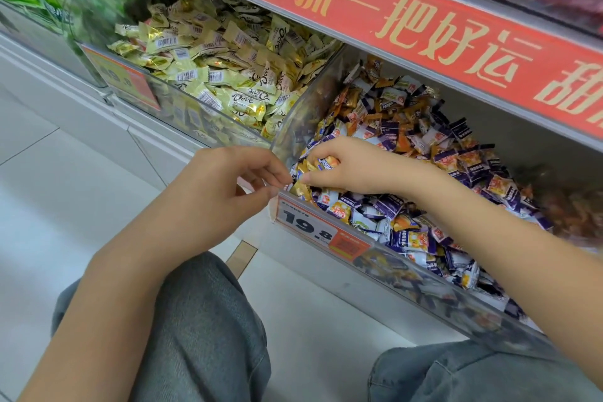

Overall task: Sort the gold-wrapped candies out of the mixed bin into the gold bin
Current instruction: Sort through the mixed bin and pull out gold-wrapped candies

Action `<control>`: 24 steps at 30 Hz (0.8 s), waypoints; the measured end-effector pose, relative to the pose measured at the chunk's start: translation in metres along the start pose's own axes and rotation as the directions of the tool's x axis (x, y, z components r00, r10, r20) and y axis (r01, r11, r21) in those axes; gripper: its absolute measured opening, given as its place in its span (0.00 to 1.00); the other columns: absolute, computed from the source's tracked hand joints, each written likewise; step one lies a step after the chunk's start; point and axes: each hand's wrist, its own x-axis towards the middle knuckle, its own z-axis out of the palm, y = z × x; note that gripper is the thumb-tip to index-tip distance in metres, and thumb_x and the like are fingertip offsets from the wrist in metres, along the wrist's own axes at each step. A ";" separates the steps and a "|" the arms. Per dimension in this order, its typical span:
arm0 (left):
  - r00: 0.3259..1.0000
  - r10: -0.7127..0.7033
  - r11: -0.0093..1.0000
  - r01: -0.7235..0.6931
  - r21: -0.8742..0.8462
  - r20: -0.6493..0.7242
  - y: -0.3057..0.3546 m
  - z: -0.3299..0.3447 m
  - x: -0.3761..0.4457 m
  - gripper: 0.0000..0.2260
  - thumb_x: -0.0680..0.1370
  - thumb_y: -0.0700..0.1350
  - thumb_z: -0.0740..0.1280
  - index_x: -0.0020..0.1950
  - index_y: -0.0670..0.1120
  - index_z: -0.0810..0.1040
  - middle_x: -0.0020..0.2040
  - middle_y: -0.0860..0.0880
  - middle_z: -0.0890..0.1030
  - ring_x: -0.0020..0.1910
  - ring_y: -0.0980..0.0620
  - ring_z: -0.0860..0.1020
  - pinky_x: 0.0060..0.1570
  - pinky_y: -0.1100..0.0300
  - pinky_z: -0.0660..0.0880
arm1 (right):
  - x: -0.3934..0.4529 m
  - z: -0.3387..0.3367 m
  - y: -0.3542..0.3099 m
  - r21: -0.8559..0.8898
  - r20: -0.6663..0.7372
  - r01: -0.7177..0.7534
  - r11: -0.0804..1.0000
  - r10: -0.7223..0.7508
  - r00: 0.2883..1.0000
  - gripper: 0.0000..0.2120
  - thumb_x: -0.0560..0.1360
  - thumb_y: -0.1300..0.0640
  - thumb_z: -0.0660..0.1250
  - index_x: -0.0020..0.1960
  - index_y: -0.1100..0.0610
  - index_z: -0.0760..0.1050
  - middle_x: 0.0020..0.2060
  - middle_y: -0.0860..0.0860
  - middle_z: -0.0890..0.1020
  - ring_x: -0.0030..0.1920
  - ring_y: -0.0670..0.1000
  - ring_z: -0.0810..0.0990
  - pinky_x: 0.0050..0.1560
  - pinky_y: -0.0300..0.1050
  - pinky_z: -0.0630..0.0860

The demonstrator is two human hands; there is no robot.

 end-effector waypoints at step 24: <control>0.867 0.490 0.782 -0.482 0.396 0.090 0.029 0.063 -0.009 0.11 0.74 0.53 0.60 0.46 0.51 0.80 0.40 0.59 0.79 0.44 0.56 0.74 0.39 0.58 0.69 | -0.251 -0.026 0.035 0.896 -0.343 0.047 0.442 0.620 0.705 0.11 0.79 0.53 0.63 0.40 0.57 0.68 0.25 0.51 0.65 0.20 0.46 0.53 0.23 0.30 0.52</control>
